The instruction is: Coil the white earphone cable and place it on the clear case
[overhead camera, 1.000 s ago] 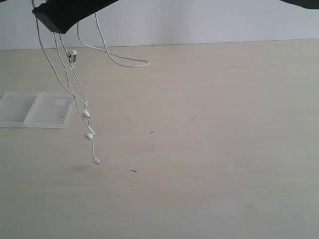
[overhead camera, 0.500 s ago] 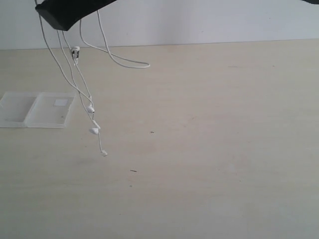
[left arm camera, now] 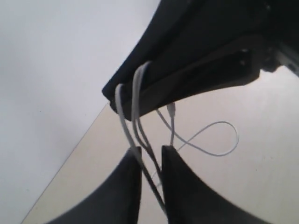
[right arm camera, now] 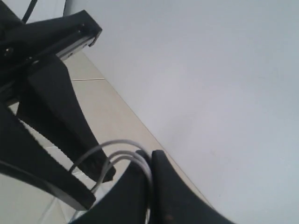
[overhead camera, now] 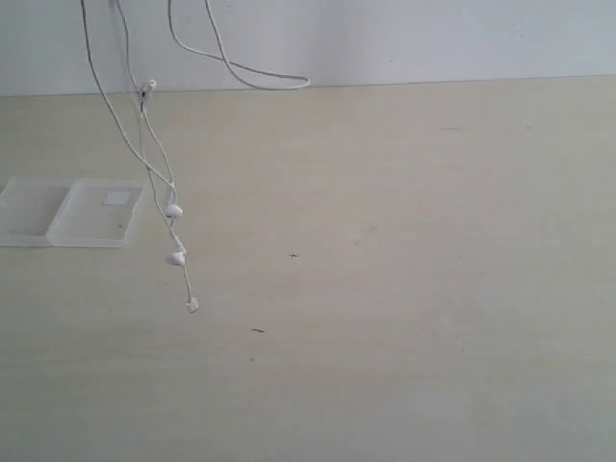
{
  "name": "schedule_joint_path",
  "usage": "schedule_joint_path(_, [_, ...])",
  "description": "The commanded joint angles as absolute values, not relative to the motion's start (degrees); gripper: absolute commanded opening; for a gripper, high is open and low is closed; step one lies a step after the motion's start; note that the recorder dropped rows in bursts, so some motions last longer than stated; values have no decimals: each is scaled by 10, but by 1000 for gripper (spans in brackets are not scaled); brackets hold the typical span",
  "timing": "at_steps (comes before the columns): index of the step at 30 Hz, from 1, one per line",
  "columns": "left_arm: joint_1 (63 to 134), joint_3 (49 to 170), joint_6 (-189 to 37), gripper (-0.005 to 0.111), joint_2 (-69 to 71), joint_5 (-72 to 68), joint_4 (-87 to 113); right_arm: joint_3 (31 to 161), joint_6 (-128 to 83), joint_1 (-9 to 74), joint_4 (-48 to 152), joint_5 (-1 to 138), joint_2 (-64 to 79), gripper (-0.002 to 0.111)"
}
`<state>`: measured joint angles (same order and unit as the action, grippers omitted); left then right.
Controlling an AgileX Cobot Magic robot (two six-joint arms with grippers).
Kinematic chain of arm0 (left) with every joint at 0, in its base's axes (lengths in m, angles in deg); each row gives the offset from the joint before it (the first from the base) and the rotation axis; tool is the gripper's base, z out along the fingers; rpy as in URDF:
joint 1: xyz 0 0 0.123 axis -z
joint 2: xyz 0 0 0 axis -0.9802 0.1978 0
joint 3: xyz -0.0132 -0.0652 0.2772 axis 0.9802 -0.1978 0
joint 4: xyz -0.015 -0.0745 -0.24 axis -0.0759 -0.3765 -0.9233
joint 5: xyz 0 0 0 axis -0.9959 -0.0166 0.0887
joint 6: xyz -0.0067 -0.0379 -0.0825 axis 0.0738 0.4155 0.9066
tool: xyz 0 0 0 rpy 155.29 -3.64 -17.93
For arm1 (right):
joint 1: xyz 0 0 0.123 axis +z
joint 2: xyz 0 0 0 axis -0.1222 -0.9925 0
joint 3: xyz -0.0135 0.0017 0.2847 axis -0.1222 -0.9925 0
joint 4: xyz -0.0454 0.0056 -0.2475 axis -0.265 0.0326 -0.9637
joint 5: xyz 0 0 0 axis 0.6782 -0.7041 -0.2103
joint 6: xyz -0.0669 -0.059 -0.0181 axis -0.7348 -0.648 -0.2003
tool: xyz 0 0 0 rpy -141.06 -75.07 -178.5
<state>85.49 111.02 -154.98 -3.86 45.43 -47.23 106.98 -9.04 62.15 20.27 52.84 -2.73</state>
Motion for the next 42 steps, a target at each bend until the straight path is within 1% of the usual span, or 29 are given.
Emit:
schedule_joint_path(1, [854, 1115, -1537, 38, -40, 459, -482, 1074, -82, 622, 201, 514, -25, 0])
schedule_joint_path(4, [854, 1115, -1524, 48, -40, 459, -486, 1075, -81, 622, 201, 512, -25, 0])
schedule_joint_path(7, [854, 1115, -1509, 51, -40, 459, -487, 1080, -80, 622, 202, 508, -25, 0])
schedule_joint_path(23, [854, 1115, -1449, 51, -35, 481, -509, 1116, -18, 622, 159, 429, -25, 0])
schedule_joint_path(32, [855, 1115, -1435, 51, 20, 484, -528, 1116, -7, 622, 159, 395, -26, 0])
schedule_joint_path(37, [856, 1115, -1450, 51, 44, 488, -581, 1116, -7, 622, 159, 377, -39, 0])
schedule_joint_path(42, [856, 1115, -1464, 51, 55, 490, -587, 1116, -7, 622, 159, 392, -48, 0])
